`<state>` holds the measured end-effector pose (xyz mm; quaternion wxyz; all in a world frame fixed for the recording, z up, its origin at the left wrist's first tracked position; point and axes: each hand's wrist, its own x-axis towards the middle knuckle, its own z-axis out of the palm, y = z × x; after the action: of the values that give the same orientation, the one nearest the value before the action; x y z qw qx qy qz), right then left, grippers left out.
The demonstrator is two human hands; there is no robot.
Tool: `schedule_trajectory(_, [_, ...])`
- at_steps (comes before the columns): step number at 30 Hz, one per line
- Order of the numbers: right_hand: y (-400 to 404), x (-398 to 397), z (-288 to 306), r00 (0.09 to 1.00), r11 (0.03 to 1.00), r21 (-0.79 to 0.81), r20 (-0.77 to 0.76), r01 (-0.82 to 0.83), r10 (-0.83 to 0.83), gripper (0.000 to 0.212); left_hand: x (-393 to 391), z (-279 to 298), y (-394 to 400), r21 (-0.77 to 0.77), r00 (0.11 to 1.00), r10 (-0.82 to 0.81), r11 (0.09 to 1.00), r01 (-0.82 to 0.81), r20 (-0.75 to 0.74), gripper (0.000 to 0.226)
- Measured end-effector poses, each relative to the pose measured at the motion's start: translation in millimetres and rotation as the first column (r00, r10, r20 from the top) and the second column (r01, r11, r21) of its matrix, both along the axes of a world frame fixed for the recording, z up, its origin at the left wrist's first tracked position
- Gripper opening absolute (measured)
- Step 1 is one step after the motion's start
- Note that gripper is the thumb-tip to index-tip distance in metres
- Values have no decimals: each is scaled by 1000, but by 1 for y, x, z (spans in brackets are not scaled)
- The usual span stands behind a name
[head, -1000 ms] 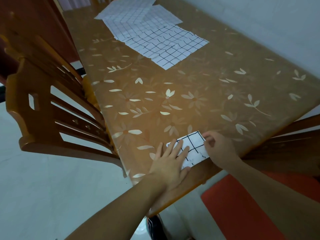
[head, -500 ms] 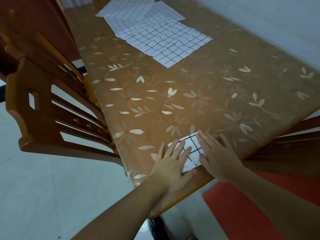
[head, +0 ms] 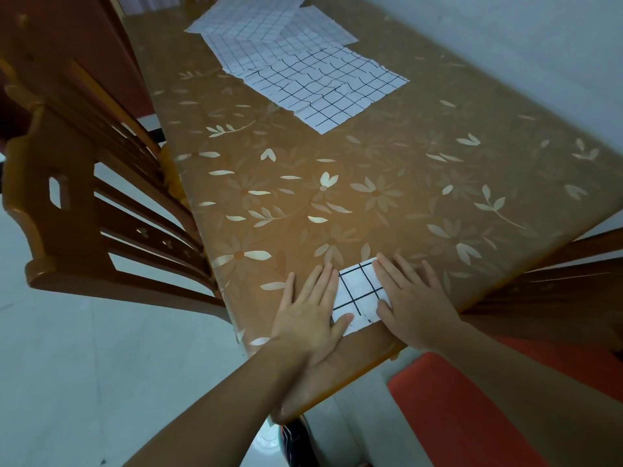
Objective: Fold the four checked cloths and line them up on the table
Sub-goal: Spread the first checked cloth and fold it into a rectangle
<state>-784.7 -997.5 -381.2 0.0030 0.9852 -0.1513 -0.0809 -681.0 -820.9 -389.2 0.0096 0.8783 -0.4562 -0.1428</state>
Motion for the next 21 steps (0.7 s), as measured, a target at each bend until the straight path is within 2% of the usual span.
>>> schedule_trajectory(4, [6, 2, 0, 992, 998, 30, 112, 57, -60, 61, -1, 6, 8, 28, 1000, 17, 999, -17, 0, 77])
schedule_trajectory(6, [8, -1, -2, 958, 981, 73, 213, 181, -193, 49, -1, 7, 7, 48, 1000, 8, 999, -9, 14, 80])
schedule_trajectory(8, [9, -5, -1, 905, 933, 186, 243, 309, -349, 37, -1, 9, 6, 66, 1000, -3, 998, 2, 14, 83])
schedule_trajectory(9, [9, -6, 3, 873, 881, 299, 218, 365, -436, 31, 0, 9, 6, 72, 1000, -8, 997, 7, 8, 84])
schedule_trajectory(11, [7, -3, 13, 798, 696, 548, 82, 465, -597, 20, 0, 11, 6, 79, 1000, -18, 997, 18, -2, 85])
schedule_trajectory(12, [5, 0, 16, 778, 615, 611, -1, 498, -628, 16, 1, 12, 5, 81, 1000, -25, 996, 25, -2, 83])
schedule_trajectory(14, [0, 7, 21, 774, 552, 650, -88, 522, -627, 12, 3, 15, 5, 82, 999, -36, 996, 37, -11, 78])
schedule_trajectory(17, [0, 9, 25, 791, 506, 706, -125, 495, -599, 35, 7, 19, 4, 23, 997, -10, 1000, 12, -77, 79])
schedule_trajectory(19, [0, 4, 26, 819, 511, 733, -110, 450, -564, 38, 10, 23, 1, -64, 983, 46, 996, -58, -175, 81])
schedule_trajectory(21, [-1, 0, 27, 866, 532, 756, -90, 381, -492, 29, 13, 29, -5, -165, 956, 100, 975, -150, -275, 77])
